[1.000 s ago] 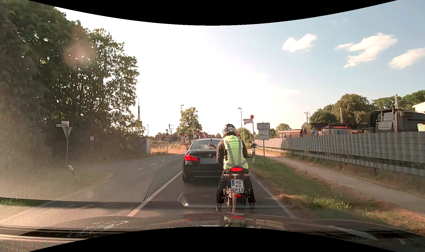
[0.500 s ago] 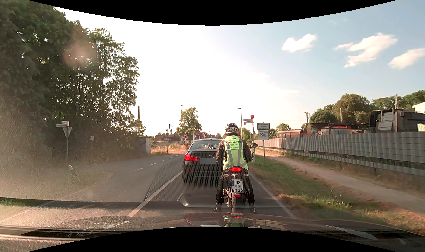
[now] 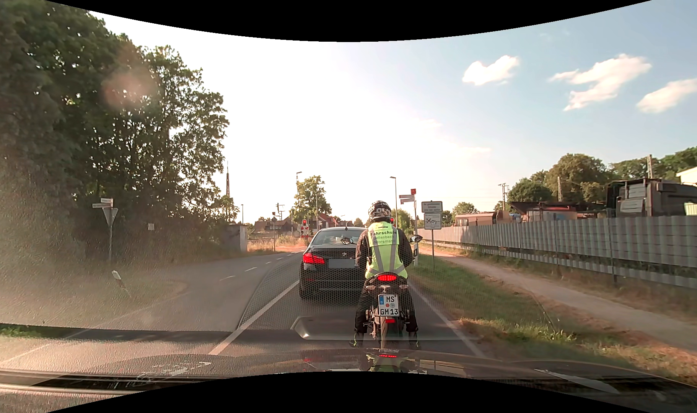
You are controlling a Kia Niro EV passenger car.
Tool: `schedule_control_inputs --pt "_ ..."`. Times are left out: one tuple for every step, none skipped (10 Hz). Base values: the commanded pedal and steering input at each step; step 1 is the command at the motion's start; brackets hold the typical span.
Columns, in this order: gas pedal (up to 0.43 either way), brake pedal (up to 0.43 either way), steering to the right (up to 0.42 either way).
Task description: Follow the waypoints while adhering to traffic rules and regulations
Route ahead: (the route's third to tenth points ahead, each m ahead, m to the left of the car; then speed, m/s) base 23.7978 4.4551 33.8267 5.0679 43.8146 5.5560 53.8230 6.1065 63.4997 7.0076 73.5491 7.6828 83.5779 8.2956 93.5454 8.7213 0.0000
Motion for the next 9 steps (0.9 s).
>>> schedule_control_inputs --pt "0.0 0.335 0.006" --pt "0.0 0.335 0.006" --pt "0.0 0.329 0.006" --pt "0.0 0.335 0.006" --pt "0.0 0.335 0.006" --pt "0.0 0.335 0.006" --pt "0.0 0.335 0.006" --pt "0.0 0.335 0.006" --pt "0.0 0.335 0.006"
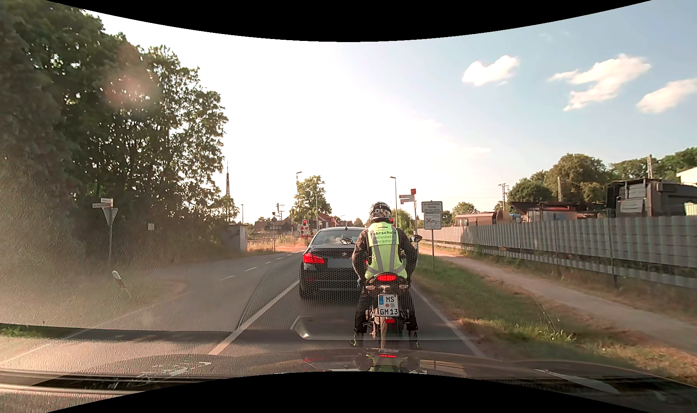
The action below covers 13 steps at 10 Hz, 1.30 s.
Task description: Follow the waypoints while adhering to traffic rules and regulations
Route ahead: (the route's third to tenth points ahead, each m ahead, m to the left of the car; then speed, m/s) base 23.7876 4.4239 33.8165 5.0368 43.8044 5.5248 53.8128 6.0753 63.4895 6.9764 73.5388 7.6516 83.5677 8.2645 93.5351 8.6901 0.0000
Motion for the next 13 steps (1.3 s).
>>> schedule_control_inputs --pt "0.0 0.335 0.006" --pt "0.0 0.335 0.006" --pt "0.0 0.335 0.006" --pt "0.0 0.335 0.006" --pt "0.0 0.335 0.006" --pt "0.0 0.335 0.006" --pt "0.0 0.335 0.006" --pt "0.0 0.335 0.006" --pt "0.0 0.335 0.006" --pt "0.0 0.335 0.006" --pt "0.0 0.335 0.006" --pt "0.0 0.335 0.006" --pt "0.0 0.335 0.006"
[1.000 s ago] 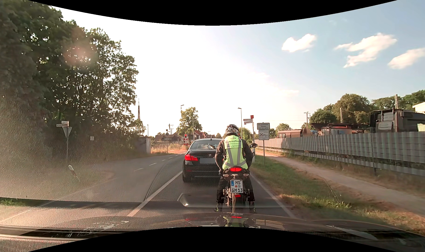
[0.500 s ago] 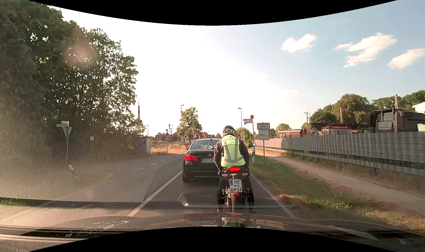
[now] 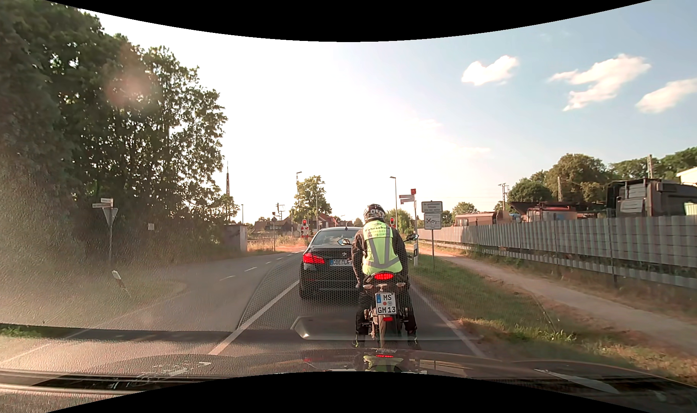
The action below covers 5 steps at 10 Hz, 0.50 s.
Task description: Follow the waypoints while adhering to traffic rules and regulations
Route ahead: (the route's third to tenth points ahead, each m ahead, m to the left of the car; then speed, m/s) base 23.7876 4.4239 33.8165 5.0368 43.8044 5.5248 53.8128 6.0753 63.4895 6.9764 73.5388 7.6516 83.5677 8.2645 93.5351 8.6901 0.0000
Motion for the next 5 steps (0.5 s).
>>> schedule_control_inputs --pt "0.0 0.335 0.006" --pt "0.0 0.335 0.006" --pt "0.0 0.341 0.006" --pt "0.0 0.341 0.006" --pt "0.0 0.335 0.006"
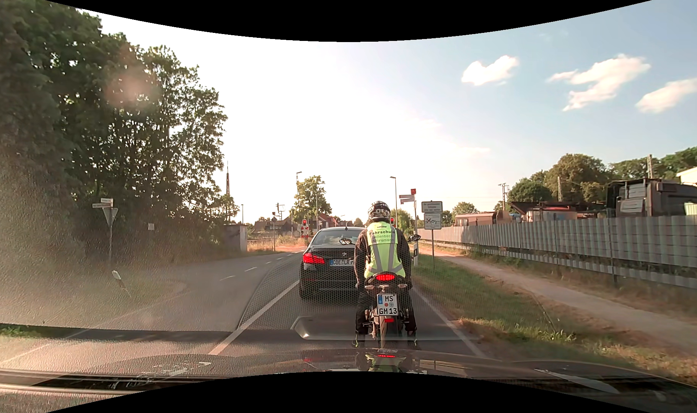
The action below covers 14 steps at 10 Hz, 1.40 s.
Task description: Follow the waypoints while adhering to traffic rules and regulations
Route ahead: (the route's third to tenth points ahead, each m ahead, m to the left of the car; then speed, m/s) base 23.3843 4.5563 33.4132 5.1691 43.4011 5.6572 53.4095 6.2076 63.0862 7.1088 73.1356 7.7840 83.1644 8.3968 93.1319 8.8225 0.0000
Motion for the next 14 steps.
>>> schedule_control_inputs --pt "0.0 0.335 0.006" --pt "0.0 0.335 0.006" --pt "0.0 0.335 0.006" --pt "0.0 0.335 0.006" --pt "0.0 0.335 0.006" --pt "0.0 0.335 0.006" --pt "0.0 0.335 0.006" --pt "0.0 0.335 0.006" --pt "0.0 0.335 0.006" --pt "0.0 0.335 0.006" --pt "0.0 0.335 0.006" --pt "0.0 0.335 0.006" --pt "0.0 0.335 0.006" --pt "0.0 0.335 0.006"
